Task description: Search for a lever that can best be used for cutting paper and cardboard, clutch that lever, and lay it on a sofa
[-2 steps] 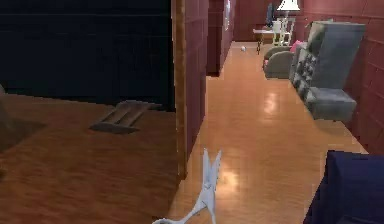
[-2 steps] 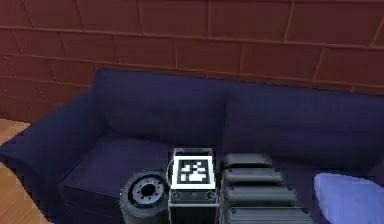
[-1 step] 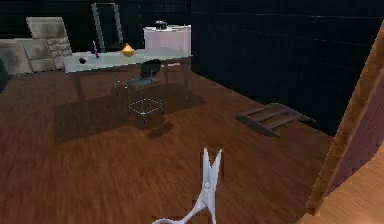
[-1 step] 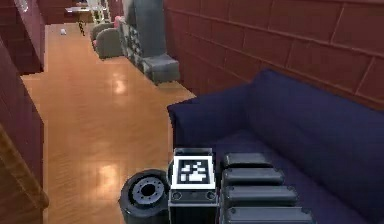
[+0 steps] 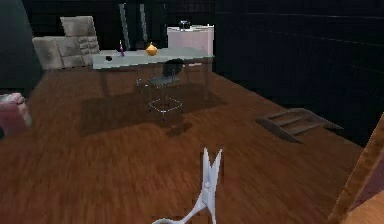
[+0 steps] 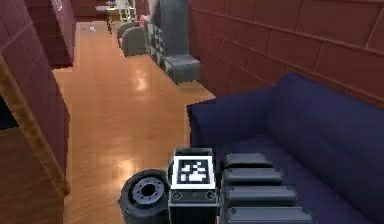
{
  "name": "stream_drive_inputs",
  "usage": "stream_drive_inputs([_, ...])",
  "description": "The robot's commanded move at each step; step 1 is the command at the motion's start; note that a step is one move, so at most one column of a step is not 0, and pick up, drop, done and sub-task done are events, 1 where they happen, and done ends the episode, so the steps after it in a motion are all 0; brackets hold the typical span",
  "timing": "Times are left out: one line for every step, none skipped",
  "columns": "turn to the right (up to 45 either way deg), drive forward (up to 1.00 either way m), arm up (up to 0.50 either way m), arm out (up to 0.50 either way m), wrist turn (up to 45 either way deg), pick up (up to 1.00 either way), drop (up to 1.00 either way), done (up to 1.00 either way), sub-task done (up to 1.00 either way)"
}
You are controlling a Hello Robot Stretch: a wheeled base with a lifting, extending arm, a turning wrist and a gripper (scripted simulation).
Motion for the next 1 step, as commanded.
stream_drive_inputs([-45.0, 0.0, 0.0, 0.0, 0.0, 0.0, 0.0, 0.0, 0.0])
